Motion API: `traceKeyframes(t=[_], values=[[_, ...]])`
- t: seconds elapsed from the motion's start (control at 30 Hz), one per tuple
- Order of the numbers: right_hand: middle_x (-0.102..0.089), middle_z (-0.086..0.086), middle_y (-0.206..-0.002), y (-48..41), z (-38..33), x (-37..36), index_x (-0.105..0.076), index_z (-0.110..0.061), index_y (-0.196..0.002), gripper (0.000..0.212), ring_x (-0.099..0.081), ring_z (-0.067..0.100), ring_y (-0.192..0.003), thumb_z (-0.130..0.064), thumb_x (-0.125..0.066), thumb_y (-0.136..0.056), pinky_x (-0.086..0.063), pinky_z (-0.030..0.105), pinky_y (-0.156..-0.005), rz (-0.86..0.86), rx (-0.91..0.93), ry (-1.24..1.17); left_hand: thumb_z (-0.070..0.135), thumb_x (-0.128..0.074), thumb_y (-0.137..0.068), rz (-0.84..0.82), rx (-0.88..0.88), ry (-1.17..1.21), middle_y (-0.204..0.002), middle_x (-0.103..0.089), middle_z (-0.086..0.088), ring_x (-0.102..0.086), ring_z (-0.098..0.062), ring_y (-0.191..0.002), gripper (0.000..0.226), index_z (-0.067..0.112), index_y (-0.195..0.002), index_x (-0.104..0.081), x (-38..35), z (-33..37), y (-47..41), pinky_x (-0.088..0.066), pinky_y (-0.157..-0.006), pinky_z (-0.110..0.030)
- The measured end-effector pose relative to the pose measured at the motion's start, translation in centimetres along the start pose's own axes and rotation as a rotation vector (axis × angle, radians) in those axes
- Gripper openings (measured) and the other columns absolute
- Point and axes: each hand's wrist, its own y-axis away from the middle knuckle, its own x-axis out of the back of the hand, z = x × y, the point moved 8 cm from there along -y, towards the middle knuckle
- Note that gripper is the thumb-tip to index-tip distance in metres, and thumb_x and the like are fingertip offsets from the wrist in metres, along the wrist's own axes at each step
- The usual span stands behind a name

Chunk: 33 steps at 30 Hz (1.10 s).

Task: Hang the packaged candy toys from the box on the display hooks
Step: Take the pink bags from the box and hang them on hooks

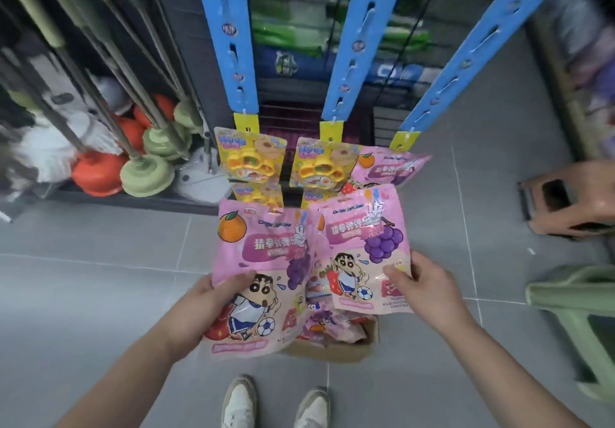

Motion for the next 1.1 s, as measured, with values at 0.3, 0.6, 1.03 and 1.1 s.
traceKeyframes(t=[0.3, 0.6, 1.03, 1.1], values=[[-0.072, -0.023, -0.089, 15.7, -3.9, 18.3, -0.064, -0.035, -0.100, 0.015, -0.066, -0.011, -0.082, -0.022, -0.069, -0.095, -0.042, 0.004, -0.060, 0.111, 0.009, -0.329, 0.057, -0.094, -0.058, -0.072, -0.244, -0.157, -0.087, -0.082, -0.011, -0.080, -0.025, -0.076, 0.076, 0.004, -0.107, -0.071, -6.5, 13.9, 17.6, -0.062, -0.062, -0.023], [-0.079, -0.012, -0.094, 22.0, -0.2, 20.8, -0.069, -0.027, -0.103, 0.018, -0.075, 0.006, -0.088, -0.011, -0.067, -0.095, -0.058, 0.033, -0.084, 0.175, -0.035, -0.553, 0.056, -0.097, -0.049, -0.117, -0.384, -0.032, -0.116, -0.074, -0.027, -0.070, -0.048, -0.106, 0.095, 0.002, -0.121, -0.069, -10.1, 12.4, 22.9, -0.048, -0.103, -0.061], [-0.079, -0.011, -0.091, 17.1, -4.2, 21.2, -0.071, -0.024, -0.102, 0.009, -0.076, 0.011, -0.085, -0.020, -0.064, -0.098, -0.061, 0.043, -0.083, 0.174, -0.014, -0.499, 0.059, -0.096, -0.052, -0.206, -0.459, -0.060, -0.119, -0.073, -0.028, -0.072, -0.048, -0.108, 0.101, -0.001, -0.127, -0.064, -9.9, 16.5, 22.0, -0.049, -0.104, -0.063], [-0.079, -0.012, -0.089, 15.9, -5.2, 20.8, -0.071, -0.024, -0.102, 0.010, -0.075, 0.008, -0.082, -0.019, -0.062, -0.100, -0.061, 0.036, -0.078, 0.172, -0.024, -0.481, 0.057, -0.092, -0.062, -0.198, -0.464, -0.047, -0.118, -0.074, -0.026, -0.073, -0.046, -0.107, 0.093, 0.001, -0.130, -0.062, -9.4, 17.1, 21.0, -0.051, -0.103, -0.062]])
